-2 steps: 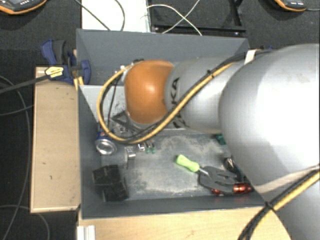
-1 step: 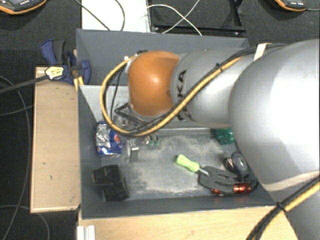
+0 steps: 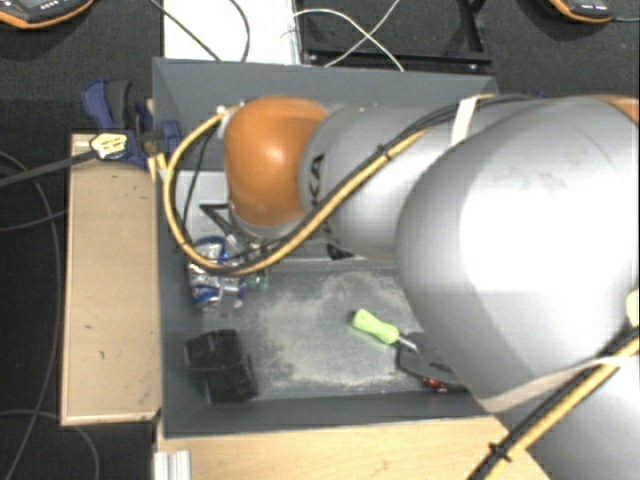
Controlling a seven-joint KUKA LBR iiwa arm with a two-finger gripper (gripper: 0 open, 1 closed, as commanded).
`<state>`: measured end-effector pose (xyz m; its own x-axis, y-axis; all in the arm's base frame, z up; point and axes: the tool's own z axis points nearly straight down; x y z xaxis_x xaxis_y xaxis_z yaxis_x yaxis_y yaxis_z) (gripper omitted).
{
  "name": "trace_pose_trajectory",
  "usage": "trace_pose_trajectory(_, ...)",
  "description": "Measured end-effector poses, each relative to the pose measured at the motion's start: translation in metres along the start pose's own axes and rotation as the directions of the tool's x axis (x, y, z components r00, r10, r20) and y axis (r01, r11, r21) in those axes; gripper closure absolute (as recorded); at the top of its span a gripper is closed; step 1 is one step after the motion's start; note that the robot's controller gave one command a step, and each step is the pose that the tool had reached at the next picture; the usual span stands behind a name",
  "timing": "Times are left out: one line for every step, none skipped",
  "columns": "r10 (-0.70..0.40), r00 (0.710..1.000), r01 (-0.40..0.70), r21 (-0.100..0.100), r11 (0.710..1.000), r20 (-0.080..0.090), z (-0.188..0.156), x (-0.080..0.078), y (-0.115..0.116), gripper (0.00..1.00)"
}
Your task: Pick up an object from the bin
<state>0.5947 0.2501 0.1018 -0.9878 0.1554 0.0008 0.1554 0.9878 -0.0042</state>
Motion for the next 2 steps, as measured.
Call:
trace_pose_trajectory(-0.136,0.990,0.137,-0.010,0.991,0.029,0.022,-0.006,-0.008,0.00)
trace_pose_trajectory(0.130,0.991,-0.130,-0.007,0.991,0.019,0.022,-0.004,0.002,1.00)
